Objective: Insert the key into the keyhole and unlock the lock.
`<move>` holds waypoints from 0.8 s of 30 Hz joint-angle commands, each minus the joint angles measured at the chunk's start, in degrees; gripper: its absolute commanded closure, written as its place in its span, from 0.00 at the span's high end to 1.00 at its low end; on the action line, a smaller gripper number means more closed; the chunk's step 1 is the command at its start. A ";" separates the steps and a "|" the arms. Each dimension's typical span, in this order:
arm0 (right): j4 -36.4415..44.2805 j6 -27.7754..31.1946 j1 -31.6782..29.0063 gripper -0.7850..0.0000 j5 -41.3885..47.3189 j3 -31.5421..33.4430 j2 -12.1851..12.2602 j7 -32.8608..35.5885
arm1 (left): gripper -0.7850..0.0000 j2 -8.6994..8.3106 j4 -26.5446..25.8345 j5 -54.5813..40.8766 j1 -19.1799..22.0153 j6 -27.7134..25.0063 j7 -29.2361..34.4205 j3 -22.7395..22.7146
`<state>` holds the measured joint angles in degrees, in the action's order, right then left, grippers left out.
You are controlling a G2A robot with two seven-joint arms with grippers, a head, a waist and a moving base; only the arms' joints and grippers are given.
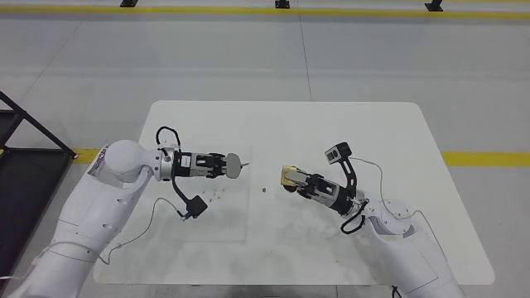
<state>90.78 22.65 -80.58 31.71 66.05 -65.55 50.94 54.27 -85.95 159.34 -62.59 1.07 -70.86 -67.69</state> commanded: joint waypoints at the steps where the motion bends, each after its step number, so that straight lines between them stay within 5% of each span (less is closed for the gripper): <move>1: 0.00 0.00 0.00 0.00 0.00 0.00 0.00 0.00 | 0.00 0.05 -0.30 -1.07 -0.10 0.61 -0.51 0.39; 4: 0.00 0.00 0.00 0.00 0.00 0.00 0.00 0.00 | 0.00 -0.11 0.82 1.14 1.56 2.14 -3.19 1.25; 13: 0.00 0.00 0.00 0.00 0.00 0.00 0.00 0.00 | 0.00 0.49 8.02 -11.32 6.62 7.95 -17.14 4.05; 24: 0.23 -0.32 0.08 0.00 -2.28 0.19 0.07 -1.18 | 0.00 0.03 13.40 -15.88 11.68 10.30 -17.14 11.82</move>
<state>90.80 22.60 -80.57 31.61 66.08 -65.55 50.84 54.36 -72.96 143.80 -51.31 11.00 -88.00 -56.44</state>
